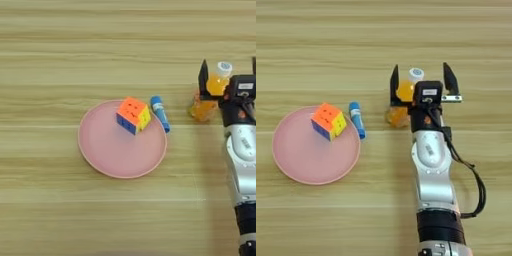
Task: Move the objects on the table
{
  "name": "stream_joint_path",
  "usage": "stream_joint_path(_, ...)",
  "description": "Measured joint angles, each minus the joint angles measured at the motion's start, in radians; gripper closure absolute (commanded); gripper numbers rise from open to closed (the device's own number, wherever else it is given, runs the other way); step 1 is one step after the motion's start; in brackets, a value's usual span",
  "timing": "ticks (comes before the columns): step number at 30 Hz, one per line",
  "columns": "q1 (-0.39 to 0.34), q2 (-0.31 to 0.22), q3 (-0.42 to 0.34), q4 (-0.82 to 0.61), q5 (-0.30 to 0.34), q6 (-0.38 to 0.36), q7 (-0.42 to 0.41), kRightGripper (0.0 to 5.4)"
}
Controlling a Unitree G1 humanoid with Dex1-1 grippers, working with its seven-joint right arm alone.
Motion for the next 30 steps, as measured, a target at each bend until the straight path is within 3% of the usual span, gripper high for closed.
stream_joint_path(6,0.005,0.001,0.031,-0.158,0.000,-0.015,0.029,0.07)
stream_joint_path(17,0.060,-0.008,0.179,-0.333,0.066,-0.004,0.238,0.07)
stream_joint_path(23,0.125,-0.067,0.295,-0.380,0.156,0.065,0.444,0.07)
stream_joint_path(30,0.179,-0.089,0.348,-0.364,0.160,0.146,0.546,0.07)
